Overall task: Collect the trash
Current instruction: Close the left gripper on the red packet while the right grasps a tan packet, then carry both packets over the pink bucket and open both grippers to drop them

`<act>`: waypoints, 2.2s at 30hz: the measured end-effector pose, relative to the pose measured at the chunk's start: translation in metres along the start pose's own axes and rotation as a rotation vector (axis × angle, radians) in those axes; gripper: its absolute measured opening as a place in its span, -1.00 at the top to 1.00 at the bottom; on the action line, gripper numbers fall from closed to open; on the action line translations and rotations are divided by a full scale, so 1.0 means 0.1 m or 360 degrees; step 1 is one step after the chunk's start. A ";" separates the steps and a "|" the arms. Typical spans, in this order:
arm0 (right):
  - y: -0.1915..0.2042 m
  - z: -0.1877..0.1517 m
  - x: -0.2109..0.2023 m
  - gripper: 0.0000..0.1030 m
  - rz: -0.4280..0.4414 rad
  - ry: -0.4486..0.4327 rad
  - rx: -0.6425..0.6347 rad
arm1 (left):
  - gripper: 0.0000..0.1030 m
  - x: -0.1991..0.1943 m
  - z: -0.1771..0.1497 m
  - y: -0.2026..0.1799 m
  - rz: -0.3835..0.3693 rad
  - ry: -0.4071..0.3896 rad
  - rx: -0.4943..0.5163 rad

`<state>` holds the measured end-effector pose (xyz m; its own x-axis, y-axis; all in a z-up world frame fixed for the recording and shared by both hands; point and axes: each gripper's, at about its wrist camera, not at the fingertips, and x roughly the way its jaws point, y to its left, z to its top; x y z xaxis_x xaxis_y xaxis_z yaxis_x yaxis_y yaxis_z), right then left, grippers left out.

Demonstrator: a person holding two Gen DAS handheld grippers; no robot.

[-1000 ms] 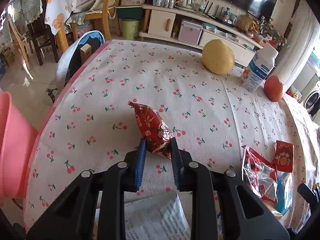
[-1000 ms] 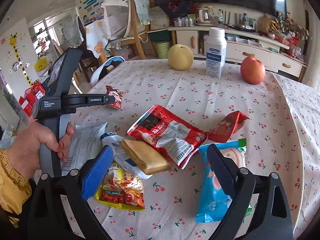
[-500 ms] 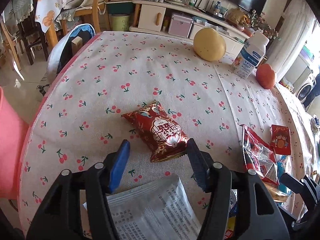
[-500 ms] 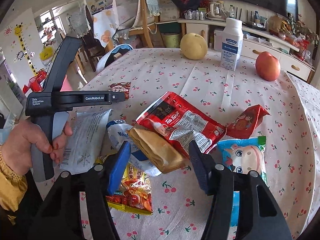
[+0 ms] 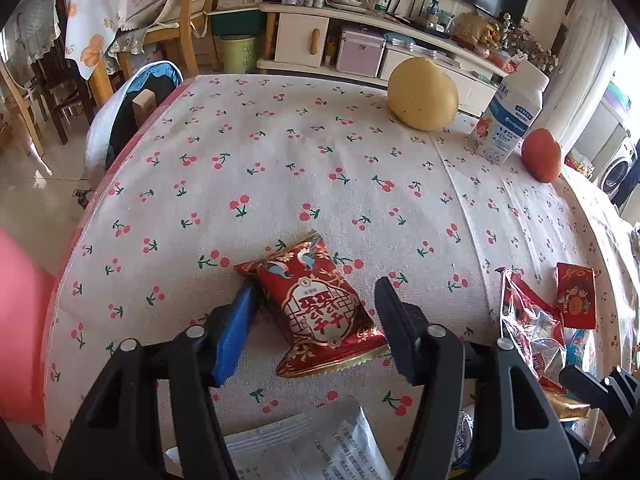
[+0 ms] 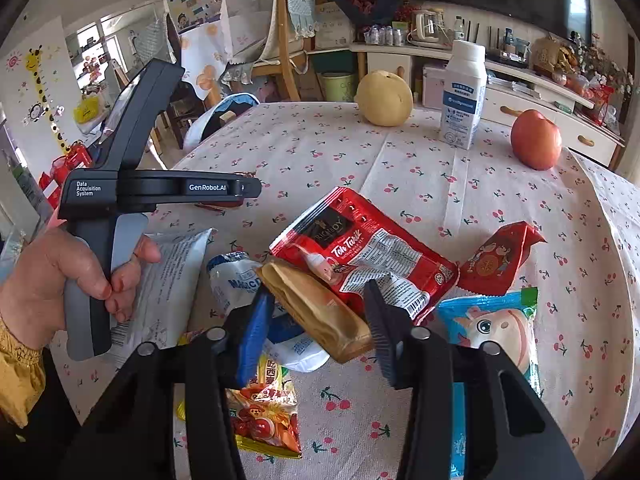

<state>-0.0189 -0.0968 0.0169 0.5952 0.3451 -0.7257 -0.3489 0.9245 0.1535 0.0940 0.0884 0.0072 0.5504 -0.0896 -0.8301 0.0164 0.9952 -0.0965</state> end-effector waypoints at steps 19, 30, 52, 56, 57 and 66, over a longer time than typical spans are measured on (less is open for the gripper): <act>0.06 0.05 -0.33 0.78 0.0043 -0.0144 -0.0020 | 0.25 -0.38 -0.14 0.21 -0.0110 -0.0110 -0.0113; 0.11 0.03 -0.56 0.78 0.0252 -0.0214 0.0102 | 0.25 -1.21 -0.44 0.67 -0.0143 -0.0289 -0.0302; 1.52 0.62 -0.34 0.78 0.0527 -0.0224 0.0125 | 0.24 -1.70 -0.41 2.30 0.0150 -0.0514 -0.0736; 2.05 0.88 -0.14 0.78 0.0641 -0.0210 0.0065 | 0.24 -1.74 -0.47 2.60 0.0149 -0.0525 -0.0877; 2.18 0.93 -0.09 0.78 0.0663 -0.0203 0.0046 | 0.24 -1.75 -0.48 2.68 0.0149 -0.0529 -0.0913; 2.98 1.27 0.44 0.78 0.0758 -0.0131 -0.0040 | 0.23 -1.71 -0.58 3.17 0.0116 -0.0481 -0.1138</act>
<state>-0.0051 0.2146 0.1159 0.4198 0.7417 -0.5231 -0.6132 0.6567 0.4391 -0.0430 0.4165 0.0869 0.7347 0.0922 -0.6721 -0.5142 0.7219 -0.4631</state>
